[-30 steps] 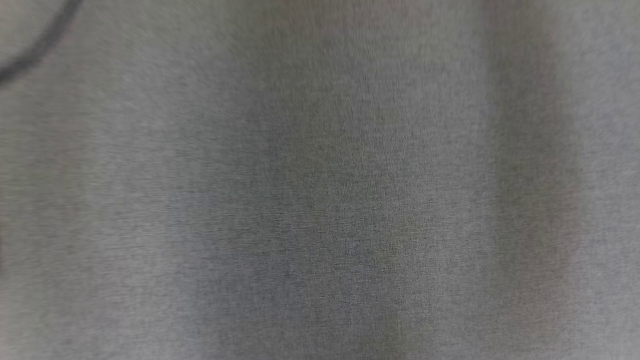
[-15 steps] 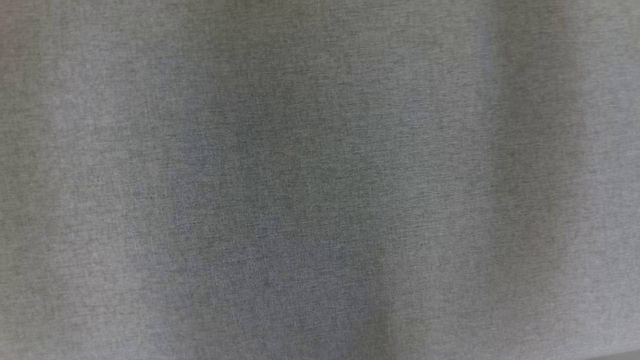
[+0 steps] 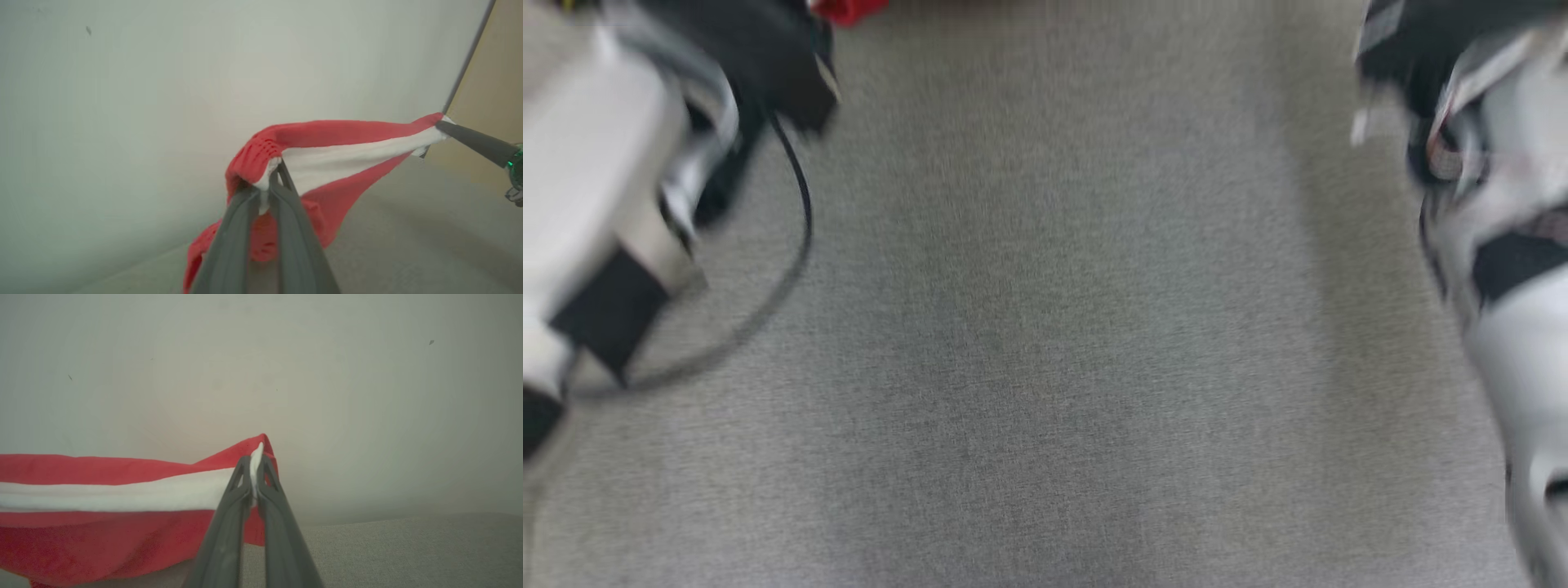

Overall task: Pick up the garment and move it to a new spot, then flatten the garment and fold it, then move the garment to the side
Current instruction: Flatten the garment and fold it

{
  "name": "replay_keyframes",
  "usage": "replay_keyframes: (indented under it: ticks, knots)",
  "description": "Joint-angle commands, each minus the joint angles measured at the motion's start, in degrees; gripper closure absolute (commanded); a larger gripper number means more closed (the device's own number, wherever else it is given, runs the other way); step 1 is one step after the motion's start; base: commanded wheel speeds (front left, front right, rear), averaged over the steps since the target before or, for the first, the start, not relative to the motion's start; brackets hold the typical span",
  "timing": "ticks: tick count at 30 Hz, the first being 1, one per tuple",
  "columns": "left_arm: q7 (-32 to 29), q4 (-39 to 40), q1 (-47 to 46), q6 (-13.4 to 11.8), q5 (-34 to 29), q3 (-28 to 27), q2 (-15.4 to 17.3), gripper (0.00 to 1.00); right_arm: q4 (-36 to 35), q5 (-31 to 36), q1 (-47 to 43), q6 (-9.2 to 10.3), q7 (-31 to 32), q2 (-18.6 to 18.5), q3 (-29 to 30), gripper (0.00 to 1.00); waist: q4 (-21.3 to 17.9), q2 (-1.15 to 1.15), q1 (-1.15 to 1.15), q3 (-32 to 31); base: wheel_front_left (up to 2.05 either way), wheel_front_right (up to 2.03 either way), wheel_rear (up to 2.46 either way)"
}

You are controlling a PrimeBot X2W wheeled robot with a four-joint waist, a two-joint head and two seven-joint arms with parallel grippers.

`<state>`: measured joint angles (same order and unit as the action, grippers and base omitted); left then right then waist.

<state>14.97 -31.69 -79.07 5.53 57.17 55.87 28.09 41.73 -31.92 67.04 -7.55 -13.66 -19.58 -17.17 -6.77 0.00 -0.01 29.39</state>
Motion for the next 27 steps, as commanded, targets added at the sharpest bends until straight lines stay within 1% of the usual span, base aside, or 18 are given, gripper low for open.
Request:
replay_keyframes:
  ticks: [1, 4, 7, 12, 18, 20, 27]
  knots:
    - [0.27, 1.36, 2.70, -0.82, -0.84, -1.06, 0.61, 1.00, -0.97, -0.35, -2.98, 0.13, -0.19, -0.50, -0.35, 1.00, 0.43, 0.00, 0.01, -4.65, 0.00, 0.00, 0.00]
    - [0.25, 8.04, 12.33, -3.35, -2.58, -4.03, 1.19, 1.00, -5.69, -1.51, -12.21, 0.13, 0.26, -1.81, -0.26, 1.00, 0.58, 0.00, 0.01, -7.18, 0.00, 0.00, 0.00]
    - [0.25, 13.80, 21.66, -5.68, -4.12, -6.90, 1.42, 1.00, -10.06, -2.54, -21.82, 0.13, 0.69, -2.66, 1.29, 1.00, 0.95, 0.00, 0.01, -9.55, 0.00, 0.00, 0.00]
    - [0.26, 20.36, 36.27, -7.62, -6.40, -10.59, 0.30, 1.00, -17.31, -1.60, -36.50, 0.13, 2.64, -2.94, 4.82, 1.00, 1.50, 0.00, 0.01, -12.64, 0.00, 0.00, 0.00]
    - [0.26, 21.80, 50.19, -7.52, -10.42, -12.84, -1.22, 1.00, -24.04, 1.25, -51.68, 0.13, 6.06, -1.49, 9.93, 1.00, 1.97, 0.00, 0.01, -15.55, 0.00, 0.00, 0.00]
    - [0.27, 21.76, 54.28, -7.07, -11.70, -13.42, -2.02, 1.00, -25.90, 2.32, -56.50, 0.13, 7.23, -0.73, 11.75, 1.00, 2.28, 0.00, 0.01, -16.52, 0.00, 0.00, 0.00]
    - [0.27, 20.53, 65.67, -5.58, -17.21, -16.35, -3.32, 1.00, -32.77, 5.54, -71.13, 0.14, 11.55, 3.58, 16.26, 1.00, 3.10, 0.00, 0.01, -19.37, 0.00, 0.00, 0.00]
